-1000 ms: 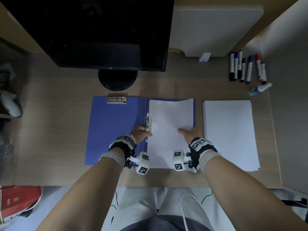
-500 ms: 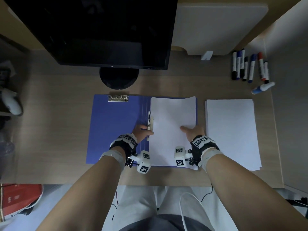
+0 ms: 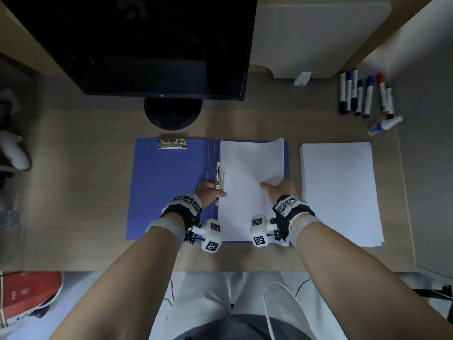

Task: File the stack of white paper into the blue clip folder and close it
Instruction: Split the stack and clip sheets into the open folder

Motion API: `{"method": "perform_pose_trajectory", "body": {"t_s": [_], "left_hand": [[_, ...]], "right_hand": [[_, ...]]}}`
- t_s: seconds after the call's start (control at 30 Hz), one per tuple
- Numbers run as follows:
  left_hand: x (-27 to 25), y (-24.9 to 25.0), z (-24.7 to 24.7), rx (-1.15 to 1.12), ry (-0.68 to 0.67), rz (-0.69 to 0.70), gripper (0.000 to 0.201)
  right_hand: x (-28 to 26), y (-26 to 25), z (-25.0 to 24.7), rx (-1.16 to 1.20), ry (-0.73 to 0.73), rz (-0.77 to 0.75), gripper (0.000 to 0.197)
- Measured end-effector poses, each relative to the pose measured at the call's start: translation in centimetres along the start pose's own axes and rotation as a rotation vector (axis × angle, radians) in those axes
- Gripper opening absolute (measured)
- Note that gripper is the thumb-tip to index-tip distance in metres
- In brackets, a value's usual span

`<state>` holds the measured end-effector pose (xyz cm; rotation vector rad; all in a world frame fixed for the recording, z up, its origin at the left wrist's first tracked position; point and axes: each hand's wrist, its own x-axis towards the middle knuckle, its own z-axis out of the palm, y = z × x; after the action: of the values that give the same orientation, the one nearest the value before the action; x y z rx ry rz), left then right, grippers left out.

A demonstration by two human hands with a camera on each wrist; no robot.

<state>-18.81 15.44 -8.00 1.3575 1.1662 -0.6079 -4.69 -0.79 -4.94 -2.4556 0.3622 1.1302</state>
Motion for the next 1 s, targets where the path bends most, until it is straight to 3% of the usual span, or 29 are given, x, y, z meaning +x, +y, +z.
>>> {"method": "perform_pose_trajectory", "body": {"t_s": [0.13,0.2,0.27,0.4,0.47,0.57,0.67,0.8,0.9,1.0], "left_hand": [[-0.4,0.1,-0.4,0.009,-0.038,0.033,0.025],[-0.9,0.1,-0.4,-0.001,-0.04,0.03,0.011],[-1.3,0.3,-0.4,0.003,-0.023,0.036,0.01],[-1.9,0.9,-0.3,-0.05,0.094,0.013,0.037],[-1.9,1.2,-0.2,-0.049,0.144,0.015,0.072],[-1.9,2.0,-0.4,0.001,0.124,0.023,0.089],[-1.3,2.2,-0.3,0.018,0.033,0.044,0.086],[-1.4,3.0,-0.1,-0.036,0.016,0.014,0.073],[-1.3,3.6,-0.6,-0.065,0.088,0.013,0.08],[-0.6,4.4,-1.6,0.022,0.087,-0.001,0.087]], "right_hand": [[-0.3,-0.2,0.3,-0.019,0.136,0.018,0.087],[-0.6,0.1,-0.2,-0.067,0.141,0.015,0.092],[-0.7,0.2,-0.9,-0.097,0.148,-0.002,0.092],[-1.0,-0.3,-1.9,-0.054,0.142,-0.013,0.076],[-0.7,-0.4,-2.0,-0.022,0.102,-0.011,0.07],[-0.3,-0.1,-1.9,-0.068,0.048,-0.064,0.048],[-0.4,0.0,-2.4,-0.116,0.038,-0.088,0.03],[-0.1,-0.1,-3.1,-0.092,0.025,-0.051,0.03],[-0.2,-0.5,-2.7,-0.122,0.058,-0.013,0.041],[-1.2,-1.0,-1.7,-0.093,0.218,-0.058,0.061]]}}
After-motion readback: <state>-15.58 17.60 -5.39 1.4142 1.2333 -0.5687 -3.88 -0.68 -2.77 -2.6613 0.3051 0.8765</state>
